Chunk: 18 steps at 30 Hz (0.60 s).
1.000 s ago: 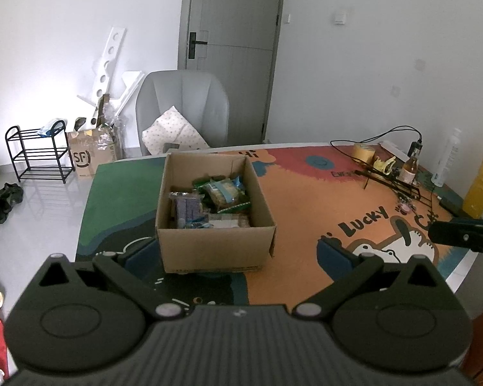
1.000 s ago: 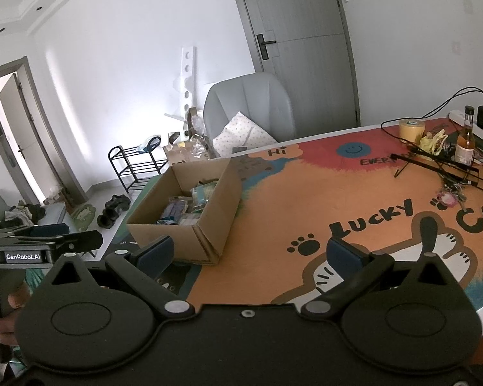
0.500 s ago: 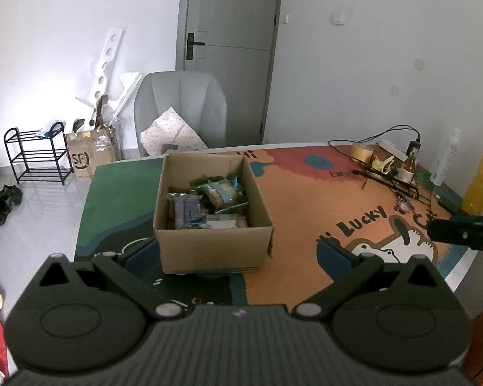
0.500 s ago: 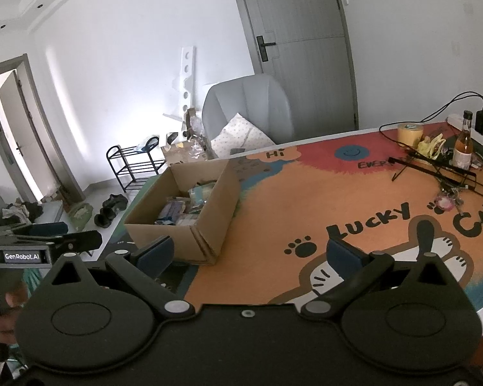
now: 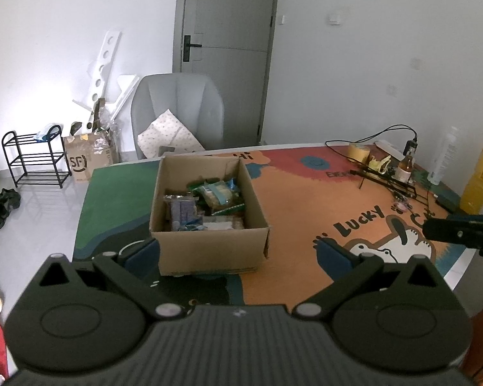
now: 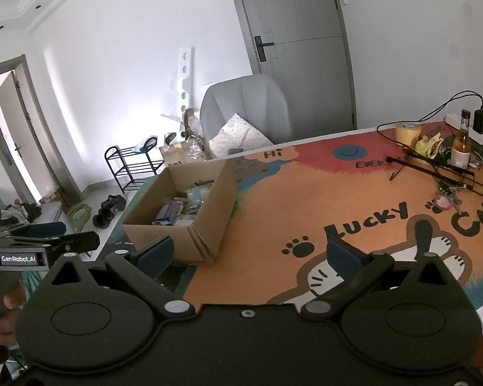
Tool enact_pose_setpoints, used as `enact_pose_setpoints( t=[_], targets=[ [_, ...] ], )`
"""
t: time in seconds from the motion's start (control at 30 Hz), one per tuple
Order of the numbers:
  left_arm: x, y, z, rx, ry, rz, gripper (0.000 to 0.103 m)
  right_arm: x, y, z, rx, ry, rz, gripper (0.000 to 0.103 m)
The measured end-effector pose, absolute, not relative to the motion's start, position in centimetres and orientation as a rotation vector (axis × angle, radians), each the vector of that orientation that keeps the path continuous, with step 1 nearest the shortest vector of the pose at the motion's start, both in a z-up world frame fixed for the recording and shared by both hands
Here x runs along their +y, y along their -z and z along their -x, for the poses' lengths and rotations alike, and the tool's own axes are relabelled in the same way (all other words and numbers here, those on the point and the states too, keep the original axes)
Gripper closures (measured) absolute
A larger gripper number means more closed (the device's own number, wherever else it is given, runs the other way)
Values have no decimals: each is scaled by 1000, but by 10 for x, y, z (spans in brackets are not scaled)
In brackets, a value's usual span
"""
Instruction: Organize snacks
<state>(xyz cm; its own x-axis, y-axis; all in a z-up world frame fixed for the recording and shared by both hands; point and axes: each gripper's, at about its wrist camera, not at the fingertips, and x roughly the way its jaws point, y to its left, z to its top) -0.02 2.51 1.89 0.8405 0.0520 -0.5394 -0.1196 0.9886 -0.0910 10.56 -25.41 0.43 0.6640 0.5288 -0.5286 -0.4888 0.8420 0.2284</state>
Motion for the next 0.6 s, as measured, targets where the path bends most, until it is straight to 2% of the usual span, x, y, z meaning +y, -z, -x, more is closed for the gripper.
enact_pose_setpoints(
  t=[0.6],
  targets=[
    [25, -23, 0, 554, -80, 123, 0, -248, -1, -107, 630, -562, -46, 0]
  ],
)
